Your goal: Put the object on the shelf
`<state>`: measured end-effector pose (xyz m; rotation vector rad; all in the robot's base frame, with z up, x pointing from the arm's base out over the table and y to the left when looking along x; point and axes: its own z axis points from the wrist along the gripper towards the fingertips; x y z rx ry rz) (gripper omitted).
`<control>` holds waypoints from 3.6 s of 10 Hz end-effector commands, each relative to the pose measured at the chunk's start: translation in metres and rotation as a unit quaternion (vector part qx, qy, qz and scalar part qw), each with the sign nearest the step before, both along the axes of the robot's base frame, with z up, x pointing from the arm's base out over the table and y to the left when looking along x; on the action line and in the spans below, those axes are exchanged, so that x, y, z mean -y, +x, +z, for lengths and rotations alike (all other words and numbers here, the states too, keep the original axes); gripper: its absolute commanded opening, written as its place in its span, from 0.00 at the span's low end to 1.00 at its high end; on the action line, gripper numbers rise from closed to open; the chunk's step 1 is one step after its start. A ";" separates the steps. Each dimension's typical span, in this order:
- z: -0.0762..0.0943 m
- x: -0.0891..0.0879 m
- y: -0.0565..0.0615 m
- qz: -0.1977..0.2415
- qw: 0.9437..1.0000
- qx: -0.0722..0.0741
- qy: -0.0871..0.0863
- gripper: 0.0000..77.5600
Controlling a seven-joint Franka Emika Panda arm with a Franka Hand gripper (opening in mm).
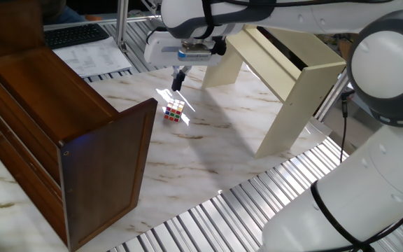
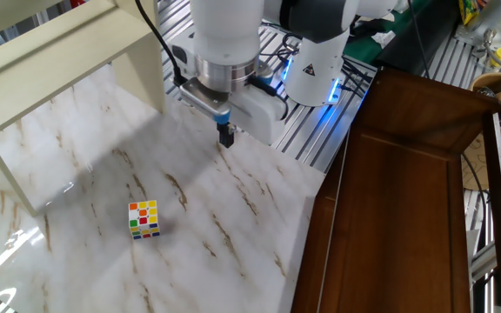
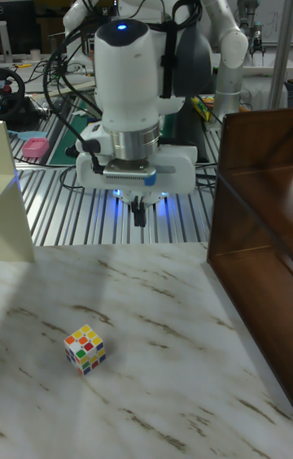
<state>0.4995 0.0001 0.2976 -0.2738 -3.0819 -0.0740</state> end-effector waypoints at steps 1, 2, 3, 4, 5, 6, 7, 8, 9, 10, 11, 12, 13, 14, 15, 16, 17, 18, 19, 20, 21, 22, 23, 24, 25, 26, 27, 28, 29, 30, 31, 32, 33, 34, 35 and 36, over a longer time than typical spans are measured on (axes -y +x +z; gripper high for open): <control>-0.010 0.006 0.012 -0.043 0.999 -0.005 0.012 0.00; -0.013 0.010 0.017 -0.044 0.999 -0.005 0.010 0.00; -0.017 0.016 0.022 -0.043 0.999 -0.005 0.008 0.00; -0.020 0.023 0.028 -0.042 0.999 -0.005 0.008 0.00; -0.022 0.029 0.034 -0.043 0.999 -0.006 0.005 0.00; -0.023 0.034 0.041 -0.044 0.999 -0.006 0.000 0.00; -0.026 0.037 0.048 -0.046 0.999 -0.006 -0.006 0.00; -0.028 0.040 0.055 -0.050 0.999 -0.004 -0.010 0.00; -0.031 0.042 0.062 -0.055 0.998 -0.002 -0.014 0.00; -0.031 0.044 0.069 -0.060 0.998 -0.002 -0.014 0.00; -0.031 0.044 0.072 -0.062 0.998 -0.002 -0.015 0.00; -0.030 0.047 0.081 -0.063 0.998 -0.005 -0.015 0.00; -0.030 0.049 0.085 -0.061 0.998 -0.004 -0.015 0.00; -0.030 0.052 0.088 -0.060 0.998 -0.004 -0.016 0.00; -0.030 0.052 0.089 -0.060 0.998 -0.001 -0.016 0.00; -0.030 0.052 0.089 -0.061 0.998 0.000 -0.016 0.00; -0.030 0.052 0.089 -0.062 0.998 0.006 -0.015 0.00; -0.030 0.052 0.089 -0.071 0.997 0.008 -0.013 0.00; -0.030 0.052 0.089 -0.086 0.996 0.007 -0.016 0.00; -0.030 0.052 0.089 -0.102 0.995 0.003 -0.017 0.00; -0.030 0.052 0.089 -0.120 0.993 -0.001 -0.018 0.00; -0.030 0.052 0.089 -0.139 0.990 -0.005 -0.018 0.00; -0.030 0.052 0.089 -0.148 0.989 -0.004 -0.020 0.00; -0.030 0.052 0.089 -0.152 0.988 -0.003 -0.021 0.00; -0.030 0.052 0.089 -0.154 0.988 -0.002 -0.021 0.00; -0.030 0.052 0.089 -0.151 0.988 -0.001 -0.019 0.00; -0.030 0.052 0.089 -0.147 0.989 -0.003 -0.014 0.00; -0.030 0.052 0.089 -0.148 0.989 -0.003 -0.018 0.00; -0.030 0.052 0.089 -0.152 0.988 0.000 -0.024 0.00; -0.030 0.052 0.089 -0.152 0.988 0.000 -0.024 0.00; -0.037 0.058 0.094 -0.164 0.986 0.004 -0.035 0.00; -0.044 0.063 0.097 -0.169 0.985 0.007 -0.034 0.00; -0.052 0.067 0.099 -0.169 0.985 0.009 -0.033 0.00; -0.056 0.069 0.100 -0.170 0.985 0.011 -0.033 0.00; -0.068 0.074 0.101 -0.173 0.984 0.018 -0.031 0.00; -0.074 0.075 0.101 -0.180 0.983 0.017 -0.032 0.00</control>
